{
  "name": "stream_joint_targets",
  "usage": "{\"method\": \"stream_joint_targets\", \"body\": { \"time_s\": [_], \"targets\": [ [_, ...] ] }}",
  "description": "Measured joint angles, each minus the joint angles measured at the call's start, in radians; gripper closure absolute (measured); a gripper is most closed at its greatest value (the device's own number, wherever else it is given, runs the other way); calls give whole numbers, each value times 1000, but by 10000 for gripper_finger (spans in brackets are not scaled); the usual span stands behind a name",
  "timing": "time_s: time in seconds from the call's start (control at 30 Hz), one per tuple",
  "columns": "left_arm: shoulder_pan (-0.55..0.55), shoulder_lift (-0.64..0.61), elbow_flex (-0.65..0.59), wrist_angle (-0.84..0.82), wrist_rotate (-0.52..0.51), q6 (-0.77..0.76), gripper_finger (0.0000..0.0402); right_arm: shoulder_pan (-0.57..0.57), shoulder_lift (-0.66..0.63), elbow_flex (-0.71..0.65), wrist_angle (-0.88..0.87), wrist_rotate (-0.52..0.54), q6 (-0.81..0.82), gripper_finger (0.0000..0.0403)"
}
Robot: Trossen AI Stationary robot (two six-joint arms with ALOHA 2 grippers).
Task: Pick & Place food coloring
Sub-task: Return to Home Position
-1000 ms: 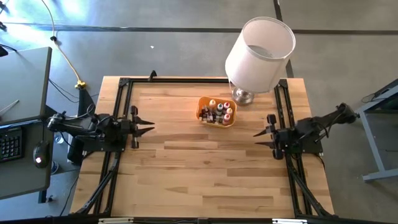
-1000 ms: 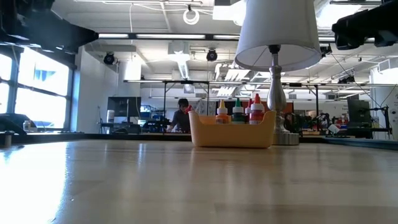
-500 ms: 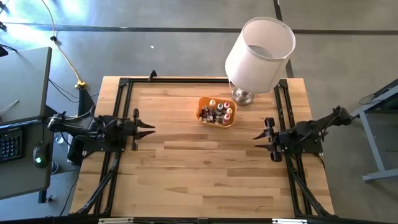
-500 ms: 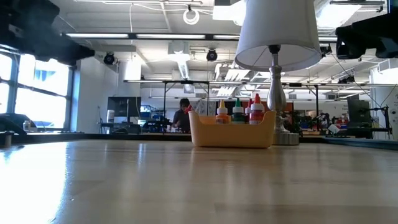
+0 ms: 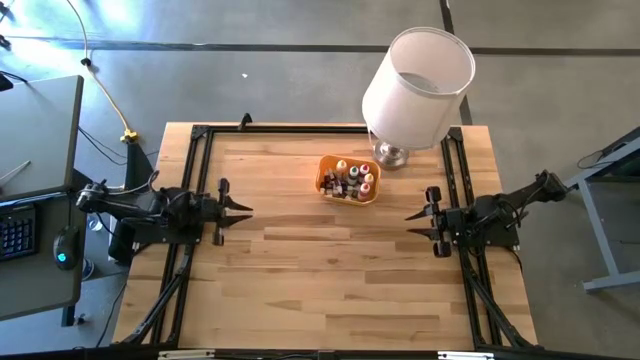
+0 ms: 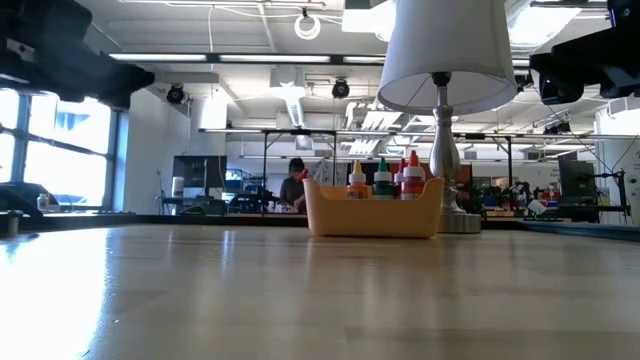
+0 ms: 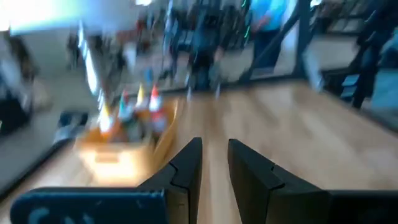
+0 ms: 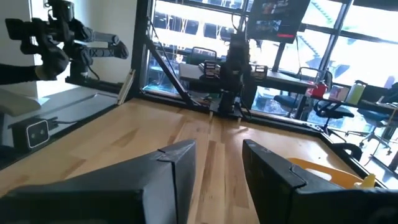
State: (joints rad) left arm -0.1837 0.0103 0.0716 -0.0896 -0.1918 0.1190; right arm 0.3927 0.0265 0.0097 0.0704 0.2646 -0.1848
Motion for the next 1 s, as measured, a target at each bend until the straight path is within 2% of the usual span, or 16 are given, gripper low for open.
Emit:
{"method": "stream_joint_targets", "body": {
  "time_s": [0.07, 0.1, 0.53, 1.0],
  "targets": [
    [0, 0, -49, 120, 39, 37, 328, 0, 0, 0, 1, 2, 2, 279],
    [0, 1, -54, 125, 44, 40, 328, 0, 0, 0, 2, 3, 1, 279],
    [0, 66, -52, 117, 47, 37, 328, 0, 0, 0, 2, 2, 1, 279],
    [0, 67, -55, 118, 45, 57, 328, 0, 0, -1, 2, 2, 1, 279]
  ]
}}
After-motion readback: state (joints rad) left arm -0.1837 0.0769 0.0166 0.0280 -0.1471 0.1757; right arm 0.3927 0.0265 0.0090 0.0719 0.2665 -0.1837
